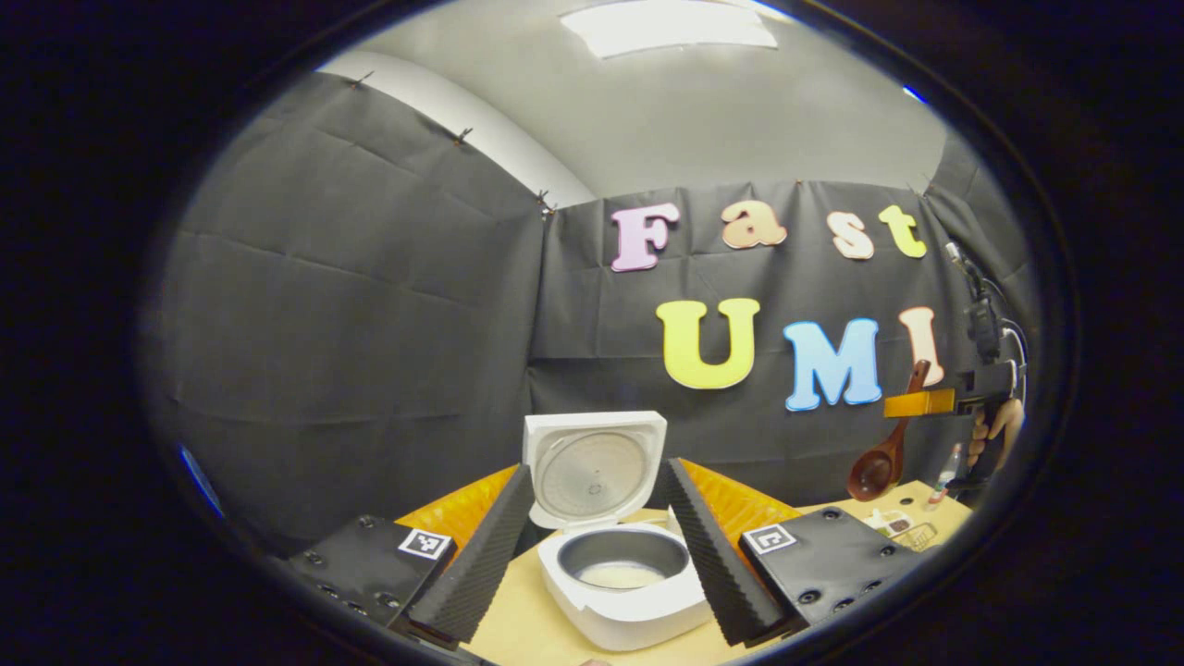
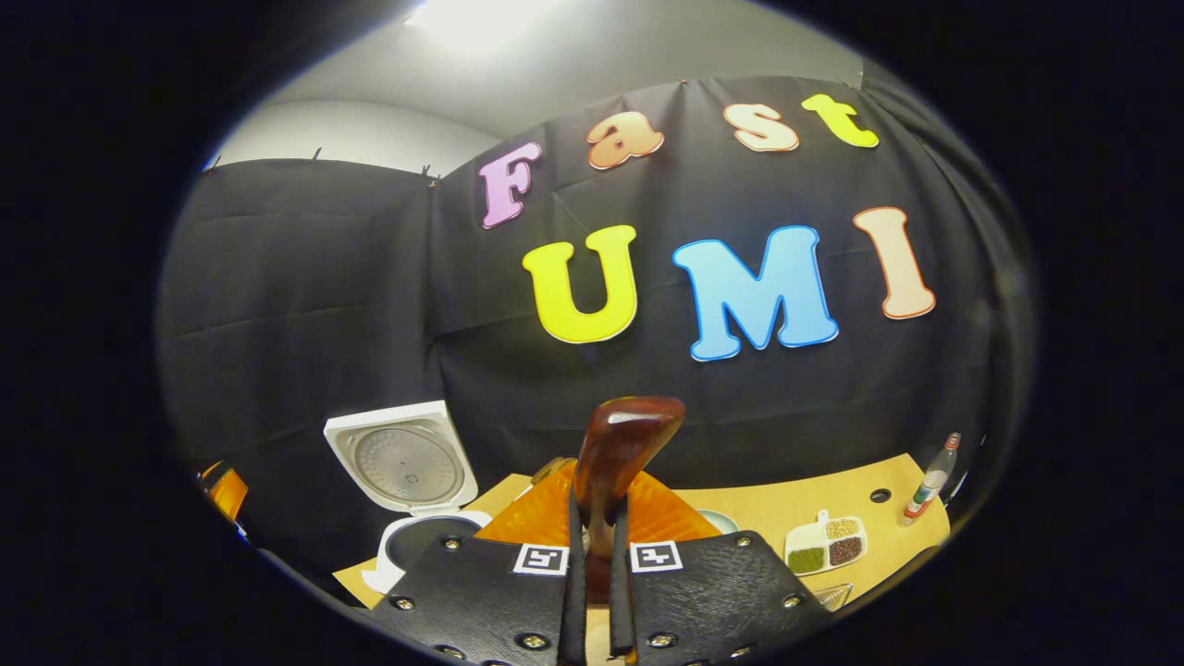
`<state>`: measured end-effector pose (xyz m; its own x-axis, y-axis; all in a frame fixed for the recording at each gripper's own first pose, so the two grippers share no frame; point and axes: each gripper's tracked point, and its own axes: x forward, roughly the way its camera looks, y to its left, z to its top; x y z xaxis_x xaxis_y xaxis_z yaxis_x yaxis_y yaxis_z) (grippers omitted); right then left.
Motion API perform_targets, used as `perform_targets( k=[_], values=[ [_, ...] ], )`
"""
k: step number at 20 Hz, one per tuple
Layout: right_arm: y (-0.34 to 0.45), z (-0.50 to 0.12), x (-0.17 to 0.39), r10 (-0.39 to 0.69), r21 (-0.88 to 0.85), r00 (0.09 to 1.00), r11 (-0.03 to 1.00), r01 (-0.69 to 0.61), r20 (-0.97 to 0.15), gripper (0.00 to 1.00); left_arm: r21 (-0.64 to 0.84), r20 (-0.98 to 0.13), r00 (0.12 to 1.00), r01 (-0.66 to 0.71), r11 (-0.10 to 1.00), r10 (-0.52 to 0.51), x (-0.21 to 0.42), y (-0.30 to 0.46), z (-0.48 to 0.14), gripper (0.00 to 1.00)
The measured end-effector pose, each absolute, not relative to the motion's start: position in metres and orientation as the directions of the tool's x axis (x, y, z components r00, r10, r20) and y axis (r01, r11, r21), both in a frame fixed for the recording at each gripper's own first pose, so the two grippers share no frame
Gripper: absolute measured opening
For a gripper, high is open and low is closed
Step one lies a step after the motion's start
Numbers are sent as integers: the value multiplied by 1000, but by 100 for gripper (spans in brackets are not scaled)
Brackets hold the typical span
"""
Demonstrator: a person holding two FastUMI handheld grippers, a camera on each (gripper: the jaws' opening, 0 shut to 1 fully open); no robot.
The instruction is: Close the left gripper, press the button to open the rice cooker; take a wooden spoon from the chopstick holder with the right hand, scoop a spoonful of rice and pour it into the rice cooker, then put the wooden spoon back into the chopstick holder.
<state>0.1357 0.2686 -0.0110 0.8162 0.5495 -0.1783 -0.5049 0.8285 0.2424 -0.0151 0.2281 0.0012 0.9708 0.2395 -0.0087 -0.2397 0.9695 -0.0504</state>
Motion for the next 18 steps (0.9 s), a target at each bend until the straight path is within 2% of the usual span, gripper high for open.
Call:
perform_targets(
  k=[13,15,16,18],
  values=[
    [107,-80,151,320,221,898,940,-261,-302,10,-47,-17,989,-147,988,146,5,144,15,100],
    [91,-97,153,296,216,897,948,-234,-328,10,-42,-24,991,-136,990,135,6,135,16,95],
    [84,-108,154,285,211,895,952,-222,-343,10,-40,-25,991,-134,990,133,7,131,17,100],
    [72,-130,154,265,201,886,959,-201,-380,10,-34,-24,991,-135,990,135,5,127,20,100]
  ],
)
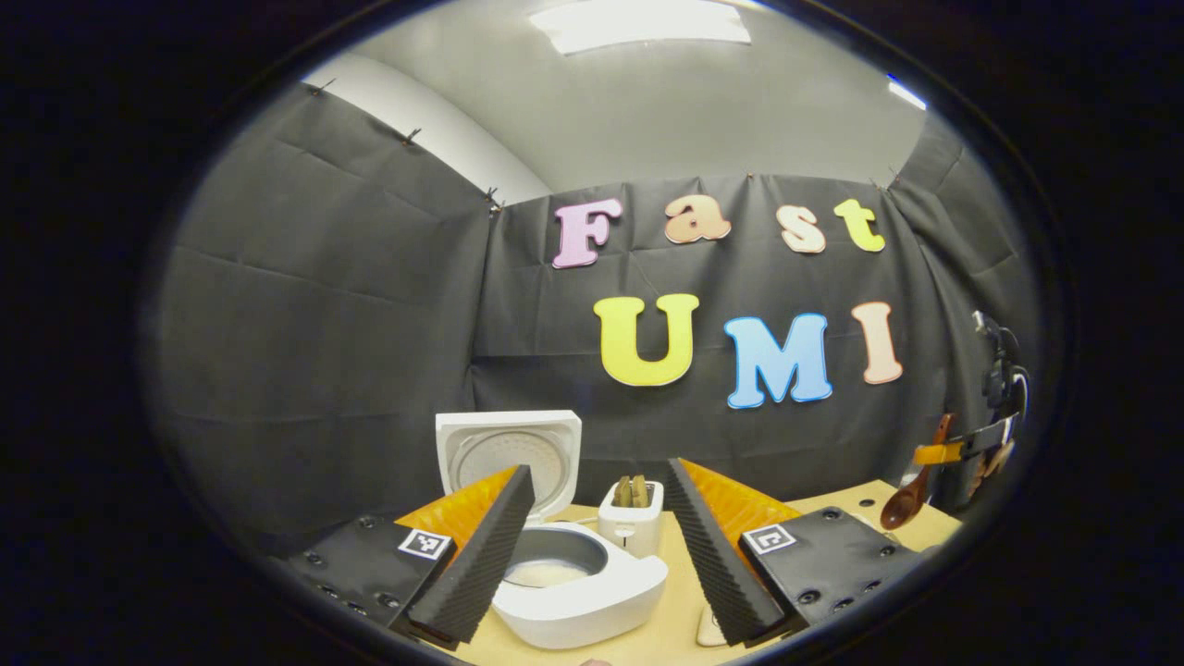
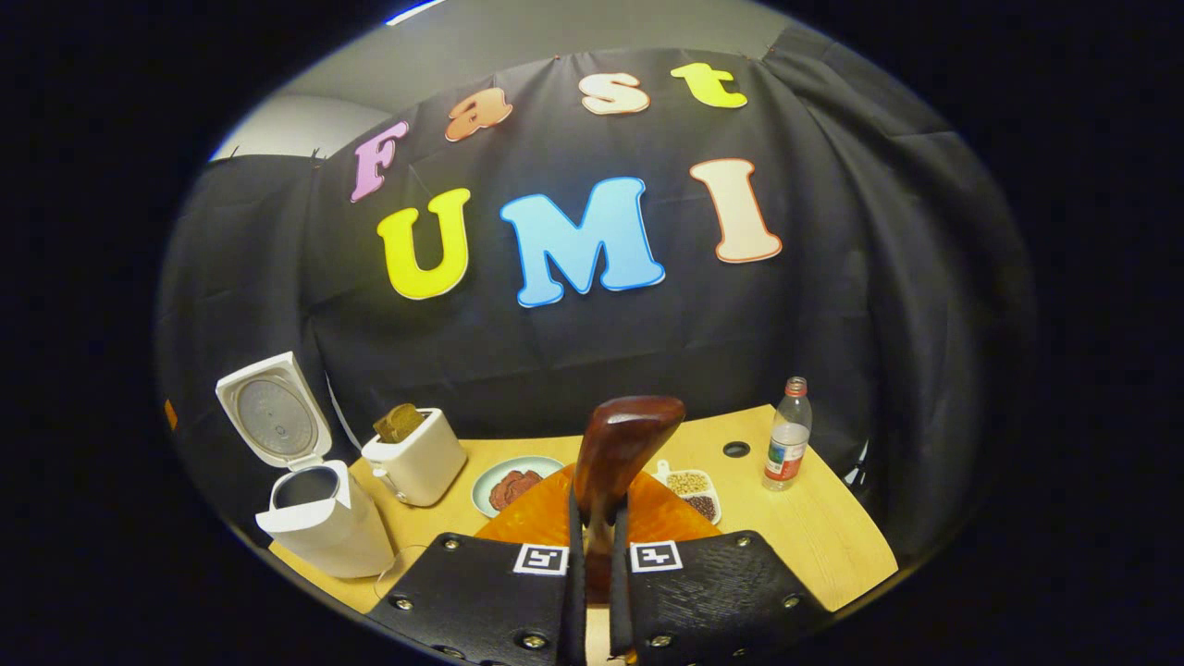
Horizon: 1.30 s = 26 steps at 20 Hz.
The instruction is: Close the left gripper, press the button to open the rice cooker; take a wooden spoon from the chopstick holder with the right hand, scoop a spoonful of rice and pour it into the rice cooker, then put the wooden spoon back into the chopstick holder.
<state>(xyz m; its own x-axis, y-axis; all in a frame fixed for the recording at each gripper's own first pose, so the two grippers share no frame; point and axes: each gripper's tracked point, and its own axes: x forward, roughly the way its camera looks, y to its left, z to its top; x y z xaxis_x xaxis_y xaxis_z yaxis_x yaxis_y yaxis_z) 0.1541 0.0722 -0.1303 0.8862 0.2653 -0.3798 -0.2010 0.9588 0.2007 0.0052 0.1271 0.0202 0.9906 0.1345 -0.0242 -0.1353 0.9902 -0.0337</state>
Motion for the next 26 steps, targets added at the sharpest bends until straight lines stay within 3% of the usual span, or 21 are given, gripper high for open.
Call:
perform_targets(
  k=[11,17,19,20,21,22,24,26],
  values=[
    [58,-224,160,236,197,822,968,-154,-519,11,28,-32,980,-196,980,197,-16,134,28,98],
    [67,-237,151,266,216,788,961,-172,-556,15,31,-25,979,-202,979,203,-16,132,32,99],
    [62,-230,152,258,197,804,964,-178,-536,24,28,-22,980,-195,980,196,-14,127,34,99],
    [59,-224,153,246,179,817,968,-176,-522,45,27,-20,982,-189,982,190,-12,125,34,99],
    [53,-217,154,228,154,831,973,-173,-507,55,26,-18,983,-183,983,183,-10,123,34,100],
    [48,-211,155,211,128,845,977,-170,-491,74,24,-15,984,-177,984,177,-9,121,35,95],
    [38,-193,156,176,76,873,984,-159,-454,98,16,-9,986,-164,986,164,-4,117,36,99],
    [33,-176,155,157,45,894,987,-152,-419,98,7,-6,989,-150,989,150,1,113,36,99]
  ],
)
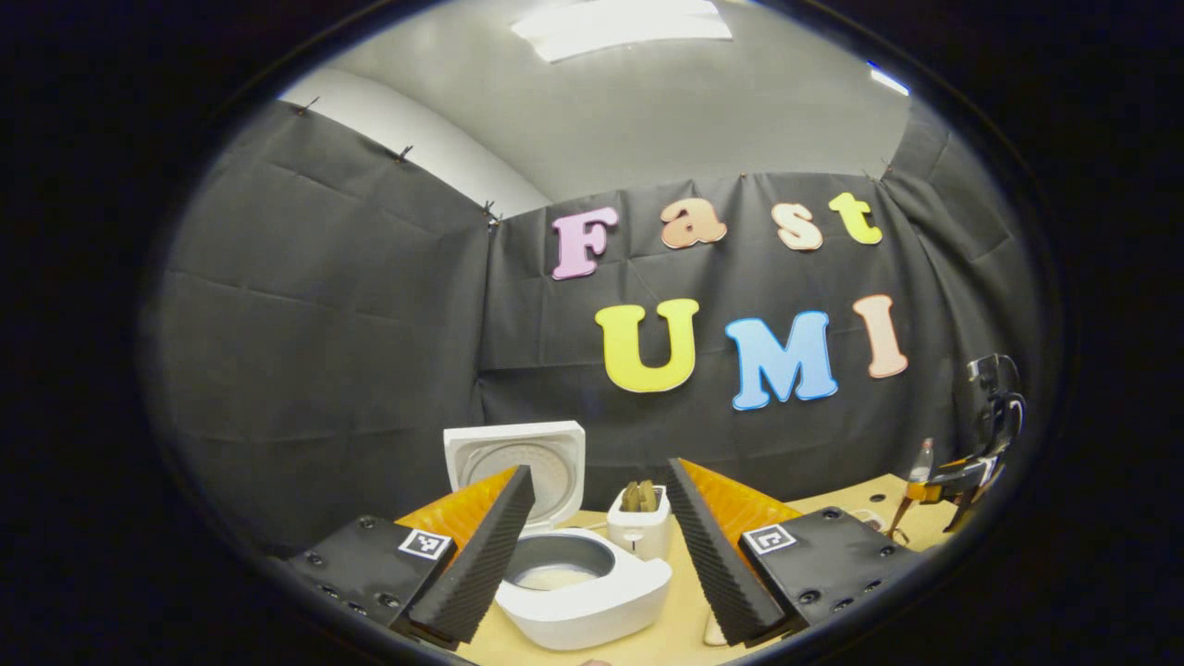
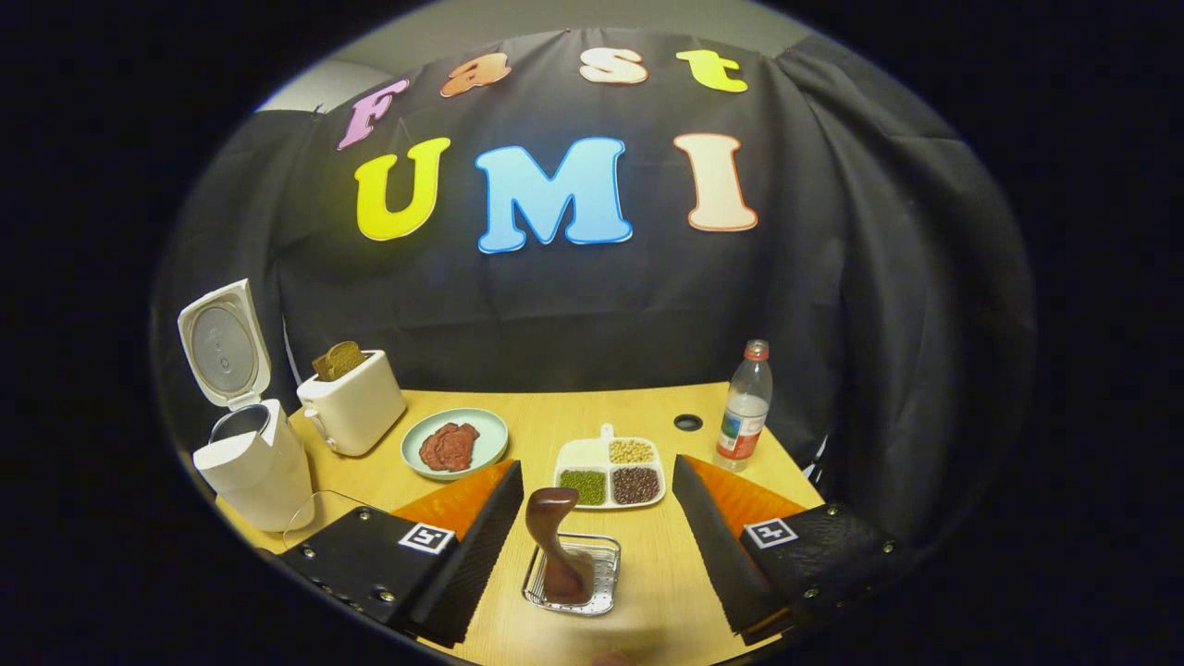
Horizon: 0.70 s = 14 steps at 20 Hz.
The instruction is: Close the left gripper, press the button to open the rice cooker; take a wooden spoon from the chopstick holder with the right hand, scoop a spoonful of rice and pour it into the rice cooker, then put the wooden spoon back into the chopstick holder.
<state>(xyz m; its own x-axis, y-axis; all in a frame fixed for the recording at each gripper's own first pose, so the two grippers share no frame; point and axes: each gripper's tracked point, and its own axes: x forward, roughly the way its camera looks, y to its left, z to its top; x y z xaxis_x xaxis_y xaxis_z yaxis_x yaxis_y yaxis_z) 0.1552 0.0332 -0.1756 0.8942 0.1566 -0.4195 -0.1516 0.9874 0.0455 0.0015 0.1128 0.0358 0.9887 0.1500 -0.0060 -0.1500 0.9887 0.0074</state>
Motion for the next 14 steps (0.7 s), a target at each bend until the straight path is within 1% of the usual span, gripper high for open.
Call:
perform_targets(
  k=[3,4,5,6,9,10,13,14],
  values=[
    [31,-148,152,146,47,917,989,-139,-370,98,-2,0,990,-138,990,138,10,113,38,99],
    [30,-139,151,141,52,924,990,-131,-355,98,-1,0,990,-139,990,139,15,116,40,95],
    [28,-130,148,136,57,930,991,-124,-342,98,6,1,990,-144,990,144,19,119,39,95],
    [27,-121,147,132,63,936,991,-118,-326,98,12,2,989,-149,989,149,24,124,41,99],
    [25,-101,141,111,59,952,993,-98,-285,98,16,9,987,-159,987,159,41,137,47,98],
    [23,-96,138,101,54,956,994,-90,-276,98,19,9,986,-167,986,167,48,145,49,95],
    [19,-88,130,72,49,963,997,-61,-259,98,41,6,981,-195,980,195,70,168,53,100],
    [18,-87,127,61,48,965,998,-50,-256,98,48,4,979,-202,978,202,77,177,55,100]
  ],
)
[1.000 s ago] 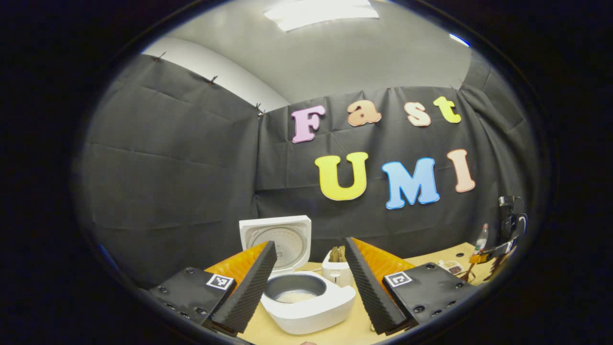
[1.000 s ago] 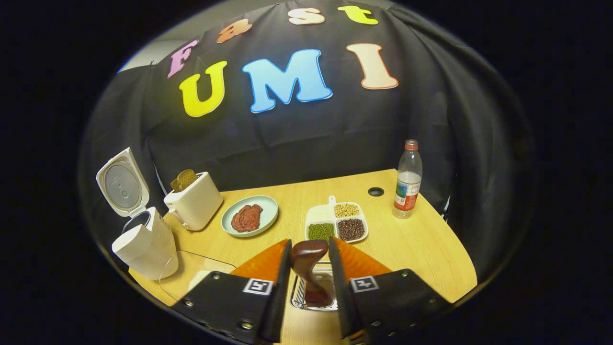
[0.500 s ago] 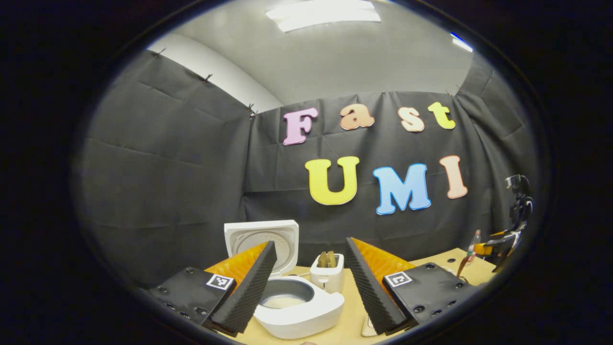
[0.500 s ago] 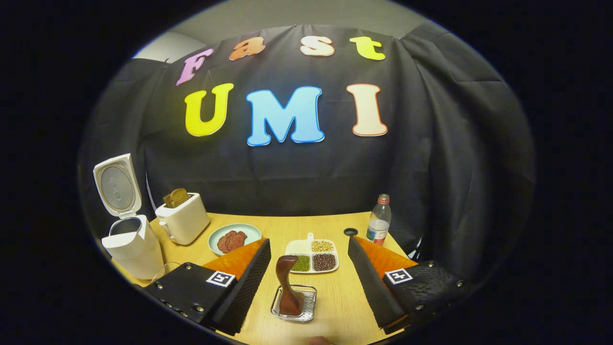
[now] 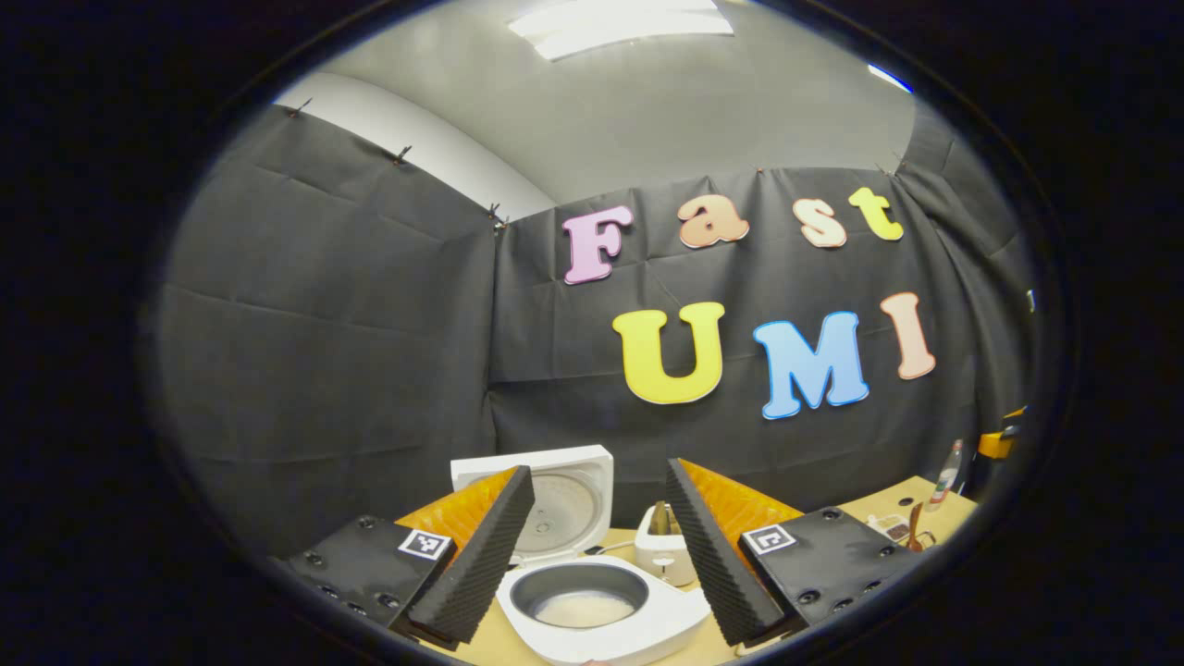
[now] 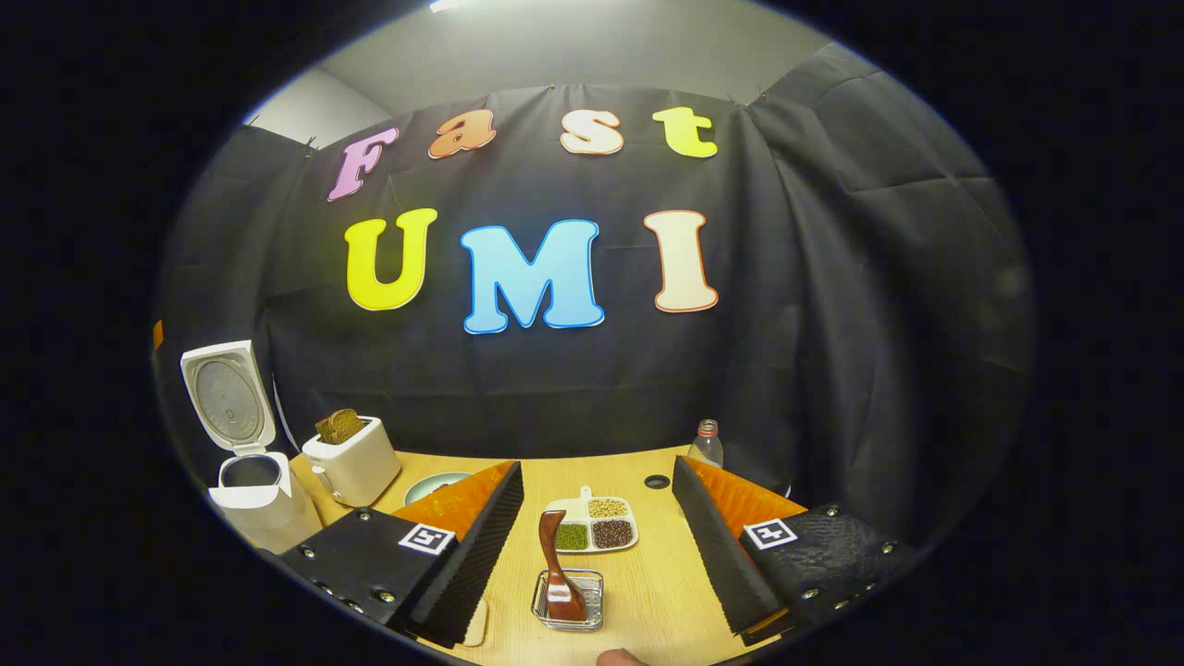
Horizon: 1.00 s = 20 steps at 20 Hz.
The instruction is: Close the left gripper, press the button to open the rice cooker; take a wooden spoon from the chopstick holder with the right hand, scoop a spoonful of rice and pour it into the rice cooker, then put the wooden spoon back into the chopstick holder.
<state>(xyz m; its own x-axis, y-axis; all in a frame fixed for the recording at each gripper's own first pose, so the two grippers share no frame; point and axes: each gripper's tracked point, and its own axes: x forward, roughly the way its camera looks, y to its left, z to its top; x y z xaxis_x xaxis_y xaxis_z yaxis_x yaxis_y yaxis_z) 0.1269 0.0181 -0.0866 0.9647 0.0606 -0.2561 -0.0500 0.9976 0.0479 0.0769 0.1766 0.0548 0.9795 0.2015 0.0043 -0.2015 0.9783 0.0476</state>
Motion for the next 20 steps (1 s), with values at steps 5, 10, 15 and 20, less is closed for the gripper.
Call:
perform_targets(
  k=[5,10,15,20],
  values=[
    [9,-87,108,3,29,966,1000,5,-257,98,42,-6,972,-236,971,237,119,221,60,97],
    [-2,-87,88,-66,28,964,997,75,-258,98,20,-30,967,-251,968,252,167,258,62,98],
    [-8,-90,70,-128,17,957,990,137,-260,98,13,-52,966,-254,967,254,216,286,58,99],
    [-16,-95,51,-185,6,945,981,193,-268,98,46,-78,958,-274,961,277,267,314,48,100]
  ],
)
